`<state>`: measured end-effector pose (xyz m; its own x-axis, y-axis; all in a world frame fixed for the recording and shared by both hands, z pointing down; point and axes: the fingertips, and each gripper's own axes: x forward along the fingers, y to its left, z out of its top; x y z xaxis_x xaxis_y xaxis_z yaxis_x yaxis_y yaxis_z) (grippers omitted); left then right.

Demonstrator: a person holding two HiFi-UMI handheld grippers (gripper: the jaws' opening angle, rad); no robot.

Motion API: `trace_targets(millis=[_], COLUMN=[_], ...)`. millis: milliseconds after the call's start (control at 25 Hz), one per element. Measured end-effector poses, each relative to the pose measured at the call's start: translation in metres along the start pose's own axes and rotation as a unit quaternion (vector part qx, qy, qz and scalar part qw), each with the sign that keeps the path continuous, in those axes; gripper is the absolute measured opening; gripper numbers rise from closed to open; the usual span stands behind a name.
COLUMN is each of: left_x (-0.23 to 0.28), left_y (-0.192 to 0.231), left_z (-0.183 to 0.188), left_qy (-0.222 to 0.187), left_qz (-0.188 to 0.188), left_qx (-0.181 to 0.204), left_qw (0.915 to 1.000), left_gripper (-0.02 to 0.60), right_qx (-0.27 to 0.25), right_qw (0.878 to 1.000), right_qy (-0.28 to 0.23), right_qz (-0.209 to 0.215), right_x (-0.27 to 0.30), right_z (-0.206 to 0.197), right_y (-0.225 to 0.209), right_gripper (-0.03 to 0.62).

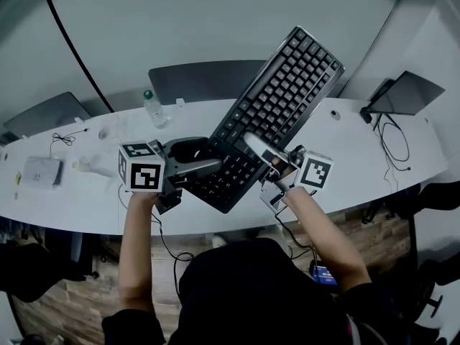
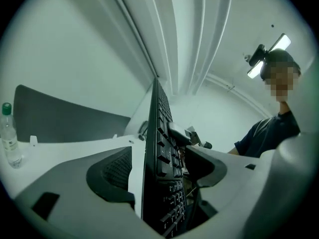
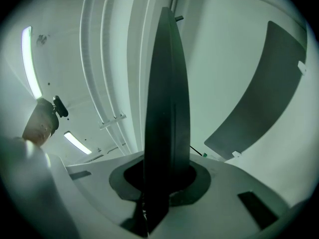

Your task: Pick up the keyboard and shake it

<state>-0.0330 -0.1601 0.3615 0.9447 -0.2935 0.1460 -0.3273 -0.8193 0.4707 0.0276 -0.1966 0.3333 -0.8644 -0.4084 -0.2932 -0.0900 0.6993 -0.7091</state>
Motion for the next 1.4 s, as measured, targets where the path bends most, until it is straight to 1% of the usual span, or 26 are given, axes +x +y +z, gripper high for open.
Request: trace_targets(millis=[120, 280, 440, 600, 760, 840, 880, 960, 1080, 1160, 1240, 1280, 1320, 1400], left_x=[0.000, 0.002, 0.010, 0.027, 0.035, 0.036, 0.037, 0.037, 0.037, 0.037, 0.037, 0.037, 0.037, 0.038], left_y=[-0.005, -0.009, -0.014, -0.019, -0.024, -0.026, -0.026, -0.024, -0.021, -0.021, -0.021, -0.021, -0.020, -0.017], left_z=[-0.019, -0.026, -0.037, -0.048, -0.057, -0.060, -0.060, -0.059, -0.058, -0.058, -0.056, -0.056, -0.056, -0.057], left_qy=[0.037, 0.059, 0.097, 0.112, 0.136, 0.140, 0.140, 0.137, 0.135, 0.132, 0.125, 0.123, 0.123, 0.124], left_qz=[-0.022, -0.043, -0.075, -0.097, -0.115, -0.122, -0.123, -0.120, -0.118, -0.119, -0.113, -0.106, -0.099, -0.093], left_qx=[0.003, -0.001, -0.006, -0.016, -0.014, -0.020, -0.025, -0.036, -0.046, -0.046, -0.031, -0.020, -0.014, -0.013], left_qw=[0.9991, 0.9973, 0.9924, 0.9889, 0.9840, 0.9825, 0.9822, 0.9826, 0.9827, 0.9830, 0.9852, 0.9865, 0.9874, 0.9879], left_gripper=[0.336, 0.336, 0.336, 0.336, 0.336, 0.333, 0.323, 0.254, 0.186, 0.166, 0.144, 0.112, 0.107, 0.107], right_qx=[-0.008, 0.002, -0.001, -0.001, -0.009, -0.009, -0.009, -0.008, -0.010, -0.012, -0.012, -0.012, -0.011, -0.011], right_qw=[1.000, 0.998, 0.995, 0.993, 0.991, 0.991, 0.991, 0.990, 0.990, 0.990, 0.990, 0.990, 0.990, 0.990], right_qy=[0.020, 0.047, 0.089, 0.110, 0.121, 0.123, 0.123, 0.123, 0.125, 0.127, 0.126, 0.125, 0.124, 0.122], right_qz=[0.008, 0.036, 0.038, 0.054, 0.059, 0.061, 0.061, 0.061, 0.063, 0.064, 0.066, 0.066, 0.066, 0.065], right_x=[0.006, 0.014, 0.020, 0.018, 0.019, 0.018, 0.018, 0.017, 0.018, 0.018, 0.017, 0.017, 0.016, 0.017], right_z=[-0.013, -0.024, -0.040, -0.043, -0.043, -0.044, -0.044, -0.044, -0.044, -0.044, -0.044, -0.044, -0.043, -0.043], right_y=[0.002, 0.013, 0.007, 0.009, 0.010, 0.010, 0.010, 0.009, 0.008, 0.007, 0.006, 0.005, 0.004, 0.001], right_gripper=[0.080, 0.080, 0.080, 0.080, 0.080, 0.080, 0.080, 0.080, 0.080, 0.080, 0.080, 0.081, 0.081, 0.082])
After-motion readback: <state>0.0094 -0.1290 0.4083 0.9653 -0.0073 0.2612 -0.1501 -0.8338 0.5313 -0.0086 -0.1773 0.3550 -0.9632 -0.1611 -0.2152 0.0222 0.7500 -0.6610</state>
